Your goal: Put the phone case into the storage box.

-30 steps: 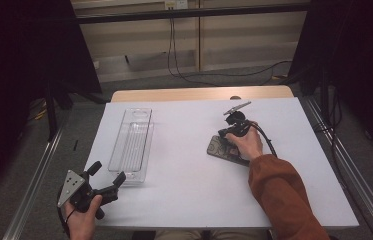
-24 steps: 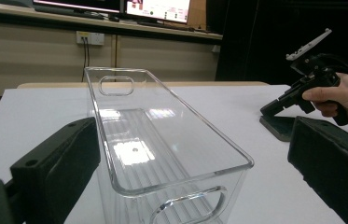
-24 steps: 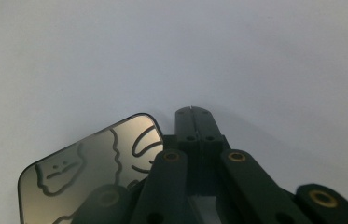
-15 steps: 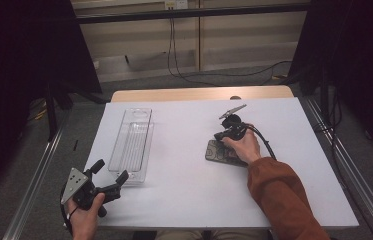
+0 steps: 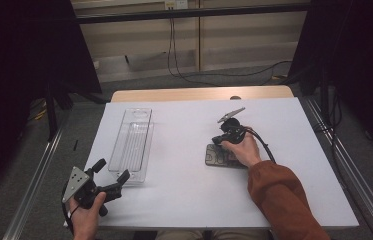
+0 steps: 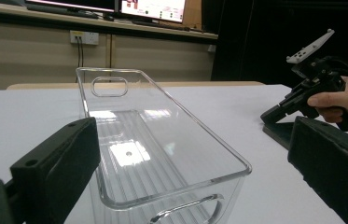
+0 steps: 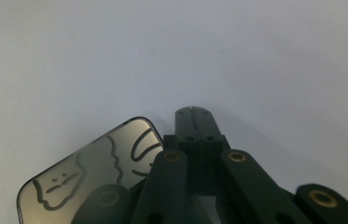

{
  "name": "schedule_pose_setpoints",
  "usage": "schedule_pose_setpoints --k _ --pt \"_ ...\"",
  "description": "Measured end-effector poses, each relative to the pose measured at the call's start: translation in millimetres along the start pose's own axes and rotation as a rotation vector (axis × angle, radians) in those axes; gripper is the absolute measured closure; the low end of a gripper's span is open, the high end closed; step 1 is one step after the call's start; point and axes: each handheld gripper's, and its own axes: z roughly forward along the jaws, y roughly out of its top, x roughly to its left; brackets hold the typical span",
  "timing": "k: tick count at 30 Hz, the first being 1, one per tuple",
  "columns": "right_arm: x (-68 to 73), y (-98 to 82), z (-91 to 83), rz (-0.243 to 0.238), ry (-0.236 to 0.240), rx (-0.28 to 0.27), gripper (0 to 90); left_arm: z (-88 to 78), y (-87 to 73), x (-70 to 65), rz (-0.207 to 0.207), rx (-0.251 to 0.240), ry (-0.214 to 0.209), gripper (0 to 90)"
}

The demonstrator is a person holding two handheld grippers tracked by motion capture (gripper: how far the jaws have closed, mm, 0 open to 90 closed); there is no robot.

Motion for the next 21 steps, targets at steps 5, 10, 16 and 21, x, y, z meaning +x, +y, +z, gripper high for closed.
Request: schedule_pose_setpoints --k 5,10,16,21 --pt "6.3 -1.7 -0.4 -0.018 0.025 0.001 90.0 0.2 -0.1 0.2 0.000 -0.001 -0.005 2.4" --pt "11.0 -1.8 -0.9 -0.040 0.030 0.014 90.0 0.1 0.2 0.1 0.003 0.000 0.001 2.4" --pt "16.5 -5.0 -3.7 -0.041 0.036 0.026 90.0 0.0 0.3 0.1 0.009 0.002 0.000 2.4" --pt "20.1 -7.5 -5.4 -0.061 0.038 0.025 90.0 -0.3 0.3 0.3 0.003 -0.001 0.003 2.4"
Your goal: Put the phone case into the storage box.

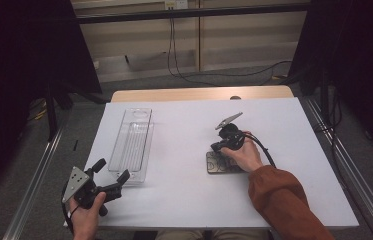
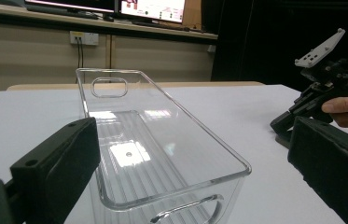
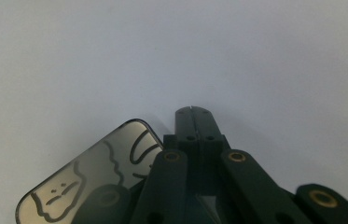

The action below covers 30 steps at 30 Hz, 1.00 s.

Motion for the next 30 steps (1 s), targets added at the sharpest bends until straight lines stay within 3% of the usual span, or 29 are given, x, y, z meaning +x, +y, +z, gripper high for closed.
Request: schedule_pose_setpoints --k 9,15,30 --pt "12.0 -7.6 -6.0 -0.048 0.016 0.016 90.0 -0.3 -0.4 -0.1 -0.004 0.002 -0.004 2.4" --pt "16.9 -13.4 -9.9 -0.041 0.027 0.018 90.0 0.2 -0.5 -0.3 0.002 0.005 -0.007 2.4" --pt "24.9 -26.5 -21.2 -0.081 0.059 0.038 90.0 -0.2 -0.4 -0.3 0.001 0.006 -0.001 2.4"
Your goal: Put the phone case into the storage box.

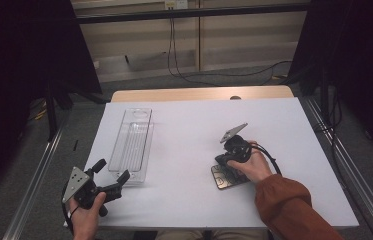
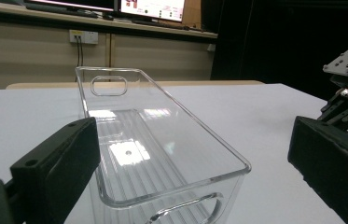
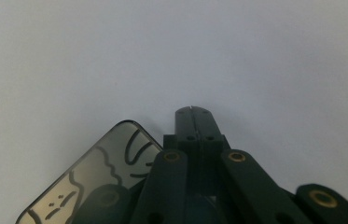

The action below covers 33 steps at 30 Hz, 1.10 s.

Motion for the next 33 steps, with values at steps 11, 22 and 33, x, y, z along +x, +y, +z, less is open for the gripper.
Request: schedule_pose_setpoints --k 11,22,33 --pt "5.5 -9.1 -6.2 0.013 0.004 -0.028 90.0 0.9 0.0 -0.9 0.000 -0.001 -0.011 2.4" --pt "7.8 -40.6 -53.1 0.060 -0.022 -0.119 90.0 -1.9 0.0 1.8 -0.006 -0.007 -0.002 2.4" --pt "24.6 -99.6 -88.8 0.114 -0.044 -0.116 90.0 -0.6 0.1 -0.1 -0.001 -0.001 0.006 2.4"
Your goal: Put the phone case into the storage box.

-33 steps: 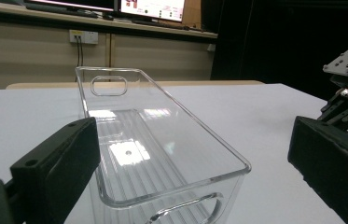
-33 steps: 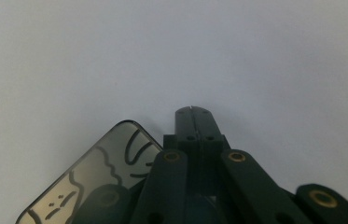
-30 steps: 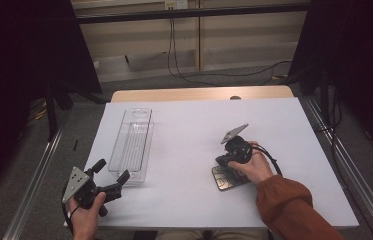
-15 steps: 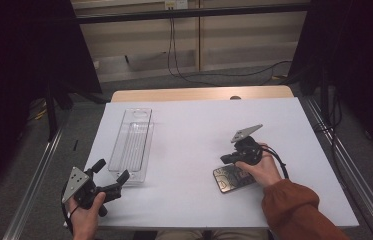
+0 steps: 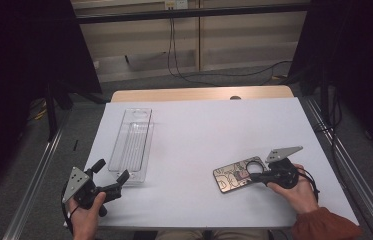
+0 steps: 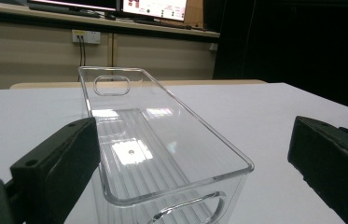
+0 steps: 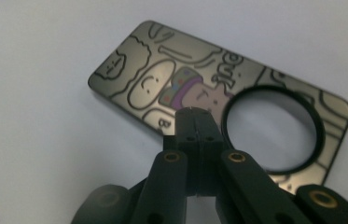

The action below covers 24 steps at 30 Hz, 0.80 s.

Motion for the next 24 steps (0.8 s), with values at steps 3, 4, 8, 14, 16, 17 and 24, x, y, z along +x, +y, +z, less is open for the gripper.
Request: schedule_pose_setpoints --k 3,4,8,14,16,17,24 --pt "-1.3 -11.0 -8.6 0.032 -0.008 -0.001 90.0 -0.6 0.0 0.3 0.000 0.000 0.003 2.4" --pt "-1.9 -13.6 -9.2 0.031 -0.008 0.001 90.0 -0.6 0.1 0.3 0.000 0.000 0.003 2.4" --pt "-0.6 -21.5 -6.4 0.043 -0.016 0.017 90.0 -0.5 0.1 0.4 0.004 -0.002 -0.006 2.4" --pt "-3.4 -23.5 -2.6 0.063 -0.031 0.040 90.0 -1.4 0.2 1.0 0.002 -0.003 -0.007 2.4" --pt "-5.9 -22.5 -2.0 0.054 -0.033 0.040 90.0 -2.0 0.3 0.5 -0.002 -0.006 -0.005 2.4" --pt "-5.8 -22.1 -2.3 0.063 -0.042 0.048 90.0 -2.0 0.3 0.5 -0.002 -0.006 -0.005 2.4" --pt "-11.0 -19.4 -0.7 0.061 -0.057 0.046 90.0 -3.2 0.6 0.7 -0.001 -0.009 -0.001 2.4"
